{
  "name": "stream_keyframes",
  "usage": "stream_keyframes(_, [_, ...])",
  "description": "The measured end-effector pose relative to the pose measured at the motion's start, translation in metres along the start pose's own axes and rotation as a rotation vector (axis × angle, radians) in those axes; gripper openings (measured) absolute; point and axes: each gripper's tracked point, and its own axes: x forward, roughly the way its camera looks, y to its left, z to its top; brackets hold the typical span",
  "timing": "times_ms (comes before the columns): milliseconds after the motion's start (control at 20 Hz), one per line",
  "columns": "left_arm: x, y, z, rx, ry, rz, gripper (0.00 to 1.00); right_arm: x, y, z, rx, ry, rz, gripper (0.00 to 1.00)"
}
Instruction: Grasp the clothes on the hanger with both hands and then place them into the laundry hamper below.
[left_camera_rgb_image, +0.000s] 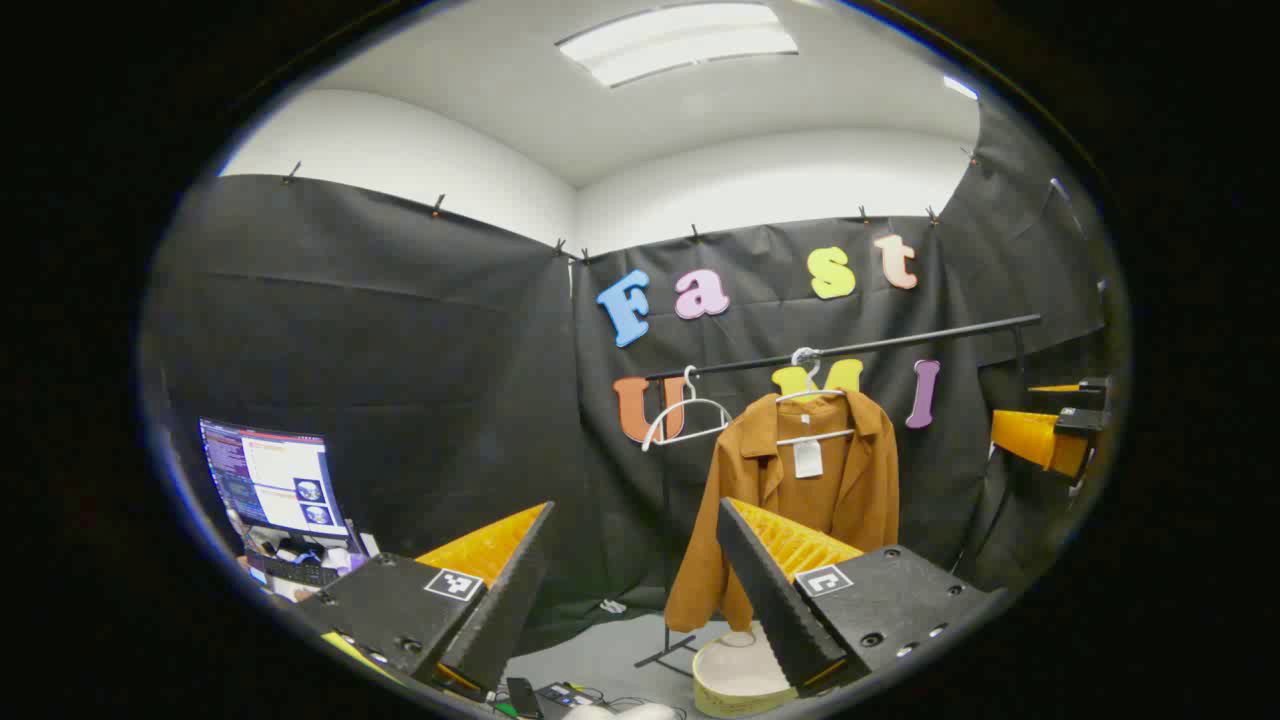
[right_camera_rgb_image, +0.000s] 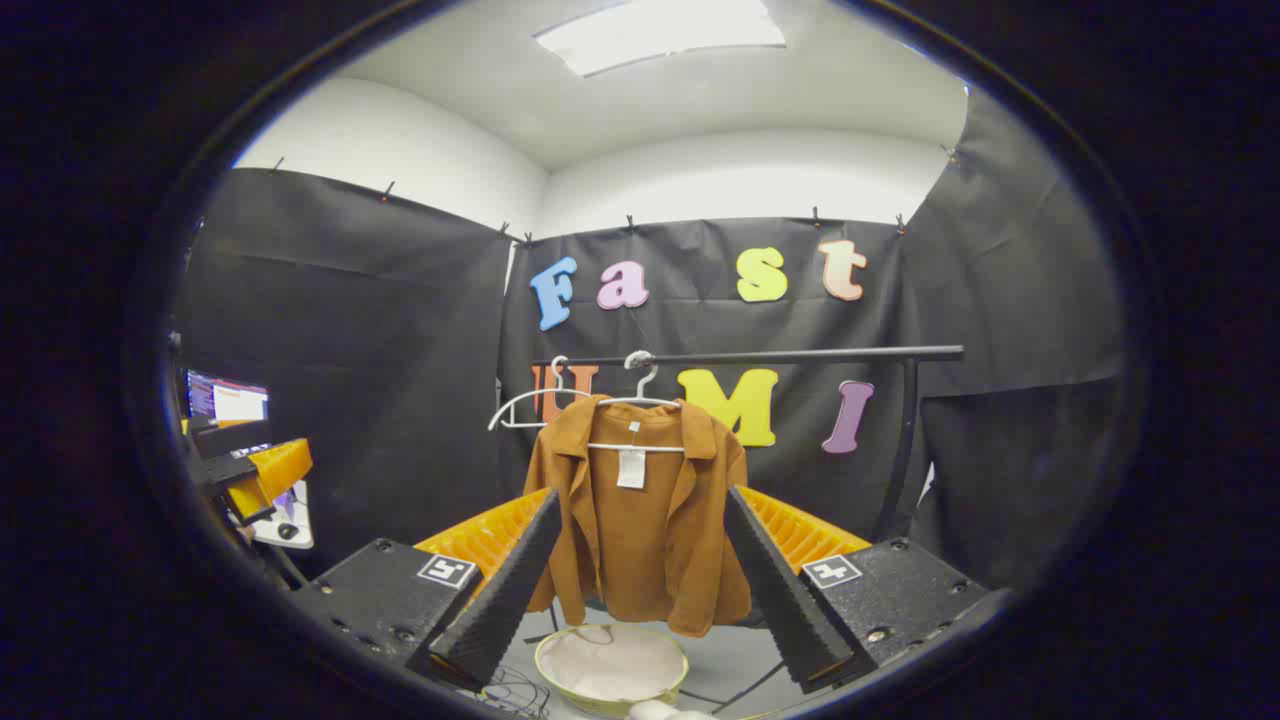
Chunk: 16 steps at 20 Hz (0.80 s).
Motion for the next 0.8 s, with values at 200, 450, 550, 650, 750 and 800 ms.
stream_keyframes(200, [-0.002,0.003,0.0,-0.008,0.005,-0.002,0.99,0.0,0.007,-0.001,-0.001,0.006,0.01,1.0])
stream_keyframes(450, [-0.004,0.009,-0.002,-0.002,0.005,0.012,0.99,0.002,0.011,-0.005,-0.006,0.01,0.011,1.0])
stream_keyframes(550, [-0.003,0.014,-0.004,0.005,0.008,0.021,0.99,0.003,0.012,-0.007,-0.006,0.015,0.009,1.0])
stream_keyframes(650, [-0.003,0.015,-0.008,0.01,0.019,0.025,0.99,0.004,0.014,-0.011,-0.002,0.023,0.009,1.0])
stream_keyframes(750, [-0.002,0.017,-0.009,0.012,0.021,0.025,0.99,0.004,0.013,-0.013,-0.001,0.028,0.004,1.0])
stream_keyframes(800, [-0.001,0.019,-0.011,0.017,0.022,0.027,0.99,0.005,0.012,-0.014,-0.002,0.028,0.001,1.0])
